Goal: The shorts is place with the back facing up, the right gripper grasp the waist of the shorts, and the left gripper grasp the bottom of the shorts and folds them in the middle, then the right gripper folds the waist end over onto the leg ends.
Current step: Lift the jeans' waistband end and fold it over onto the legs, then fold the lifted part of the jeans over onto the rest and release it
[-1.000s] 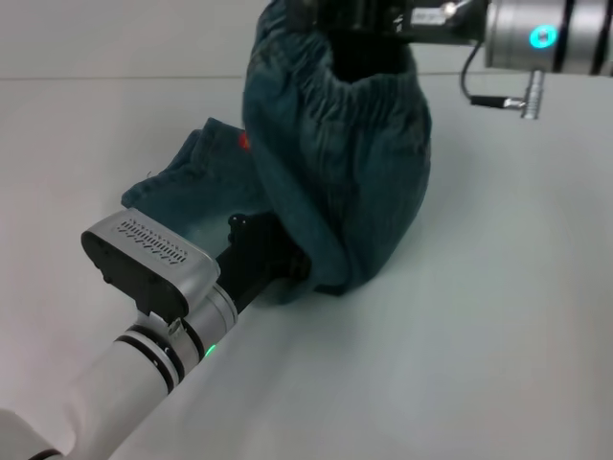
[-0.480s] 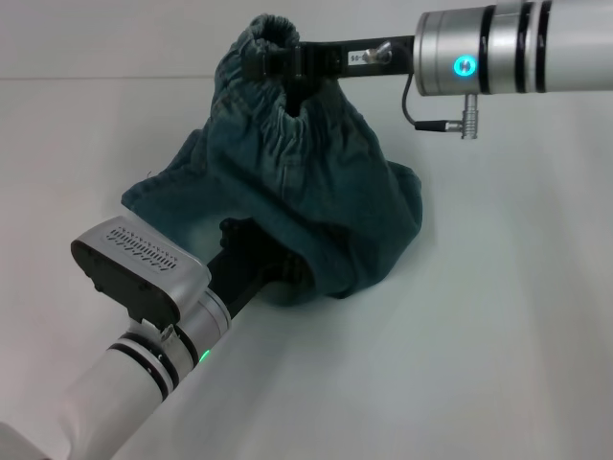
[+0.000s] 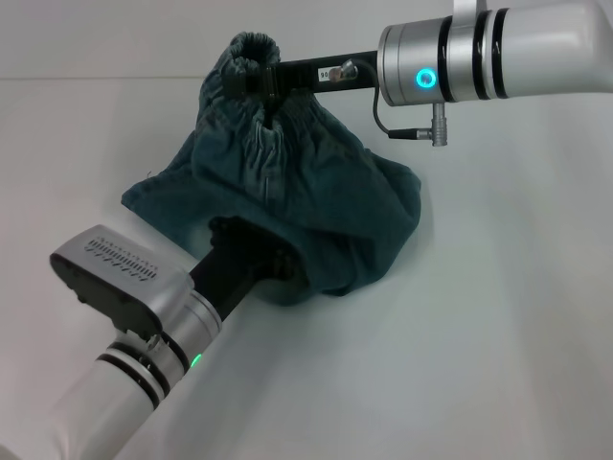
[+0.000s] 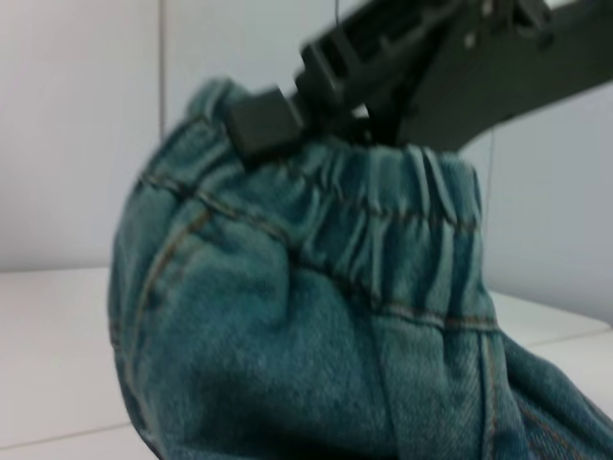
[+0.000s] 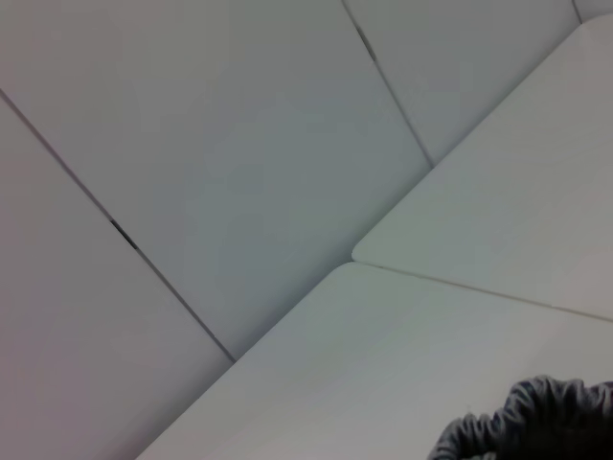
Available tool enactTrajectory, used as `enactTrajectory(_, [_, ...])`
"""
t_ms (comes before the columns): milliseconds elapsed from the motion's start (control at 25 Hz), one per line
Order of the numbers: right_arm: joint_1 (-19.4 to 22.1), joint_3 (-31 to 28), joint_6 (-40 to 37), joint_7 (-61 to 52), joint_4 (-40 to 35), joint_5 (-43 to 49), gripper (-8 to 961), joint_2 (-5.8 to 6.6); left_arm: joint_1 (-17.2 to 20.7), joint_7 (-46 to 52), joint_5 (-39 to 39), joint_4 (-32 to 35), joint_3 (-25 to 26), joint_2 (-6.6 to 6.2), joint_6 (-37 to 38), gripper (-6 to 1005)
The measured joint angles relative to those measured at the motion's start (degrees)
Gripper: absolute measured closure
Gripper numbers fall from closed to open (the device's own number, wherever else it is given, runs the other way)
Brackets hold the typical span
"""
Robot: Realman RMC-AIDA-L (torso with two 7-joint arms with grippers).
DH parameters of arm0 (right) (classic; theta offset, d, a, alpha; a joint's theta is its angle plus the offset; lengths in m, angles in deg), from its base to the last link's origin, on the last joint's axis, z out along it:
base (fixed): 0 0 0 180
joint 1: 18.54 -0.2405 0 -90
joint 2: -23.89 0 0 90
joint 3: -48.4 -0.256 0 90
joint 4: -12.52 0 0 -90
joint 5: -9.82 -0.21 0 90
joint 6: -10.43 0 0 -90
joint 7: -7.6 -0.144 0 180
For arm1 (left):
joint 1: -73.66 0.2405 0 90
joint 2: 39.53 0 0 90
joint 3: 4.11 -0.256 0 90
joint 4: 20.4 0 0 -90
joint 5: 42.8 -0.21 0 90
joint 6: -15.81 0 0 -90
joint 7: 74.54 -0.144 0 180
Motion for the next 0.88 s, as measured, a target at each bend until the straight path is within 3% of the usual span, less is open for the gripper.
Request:
enactTrajectory(800, [0.1, 1.4, 0.5, 0.0, 0.2, -2.1, 782, 0.26, 7.2, -0.5, 0.1, 0.5, 5.6, 0.0, 5.8, 999])
enactTrajectory(880, [0.1, 1.9, 0.3, -0.1, 0.0, -2.0, 651, 0.37, 8.3, -0.7, 0.2, 0.6, 6.2, 0.0, 7.3, 999])
